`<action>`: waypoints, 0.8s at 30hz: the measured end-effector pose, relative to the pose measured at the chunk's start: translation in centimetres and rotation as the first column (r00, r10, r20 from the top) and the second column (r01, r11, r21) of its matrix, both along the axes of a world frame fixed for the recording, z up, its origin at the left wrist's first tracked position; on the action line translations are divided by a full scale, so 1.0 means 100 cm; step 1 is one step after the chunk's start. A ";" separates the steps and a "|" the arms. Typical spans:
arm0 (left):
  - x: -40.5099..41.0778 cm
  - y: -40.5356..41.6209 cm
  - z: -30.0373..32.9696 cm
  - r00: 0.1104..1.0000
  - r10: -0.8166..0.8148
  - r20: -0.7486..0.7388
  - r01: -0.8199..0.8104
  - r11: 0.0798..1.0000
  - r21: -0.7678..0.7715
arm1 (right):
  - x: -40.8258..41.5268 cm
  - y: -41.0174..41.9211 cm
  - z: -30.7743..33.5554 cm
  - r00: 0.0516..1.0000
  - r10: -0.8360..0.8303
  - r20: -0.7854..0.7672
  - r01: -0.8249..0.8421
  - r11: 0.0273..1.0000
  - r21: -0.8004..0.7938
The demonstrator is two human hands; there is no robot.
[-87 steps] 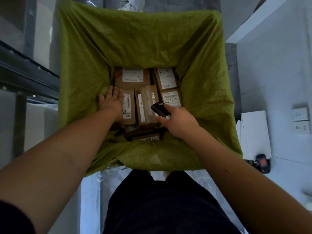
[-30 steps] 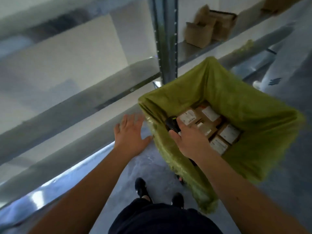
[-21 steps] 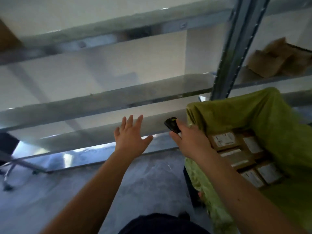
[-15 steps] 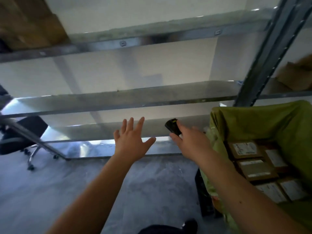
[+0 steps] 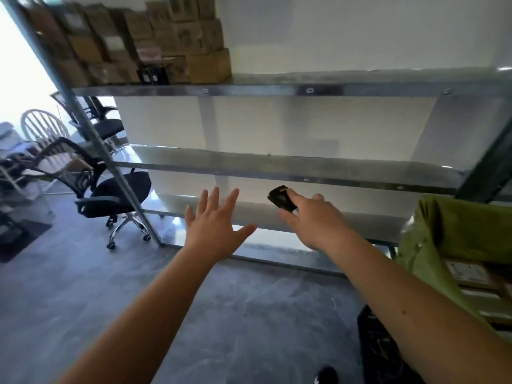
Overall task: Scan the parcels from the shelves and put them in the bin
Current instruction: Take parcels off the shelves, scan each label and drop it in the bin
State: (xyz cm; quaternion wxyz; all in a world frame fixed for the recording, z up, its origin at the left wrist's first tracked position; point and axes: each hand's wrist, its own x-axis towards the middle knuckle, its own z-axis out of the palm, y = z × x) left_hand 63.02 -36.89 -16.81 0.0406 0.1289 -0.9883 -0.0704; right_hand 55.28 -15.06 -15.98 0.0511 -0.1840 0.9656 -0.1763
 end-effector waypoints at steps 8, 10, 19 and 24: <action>0.012 -0.048 0.056 0.996 0.025 -0.090 -0.027 1.000 -0.016 | 0.004 -0.046 0.066 0.989 0.099 -0.113 -0.091 0.993 0.072; 0.007 -0.057 0.066 0.995 0.025 -0.098 -0.026 1.000 -0.004 | 0.000 -0.052 0.079 0.984 0.111 -0.142 -0.101 0.992 0.079; -0.062 -0.085 0.092 0.984 -0.063 -0.168 0.050 0.996 -0.079 | -0.074 -0.088 0.102 0.977 0.129 -0.171 -0.136 0.990 -0.028; -0.124 -0.119 0.112 0.982 -0.025 -0.185 0.011 0.997 -0.078 | -0.140 -0.111 0.122 0.968 0.137 -0.212 -0.152 0.986 -0.061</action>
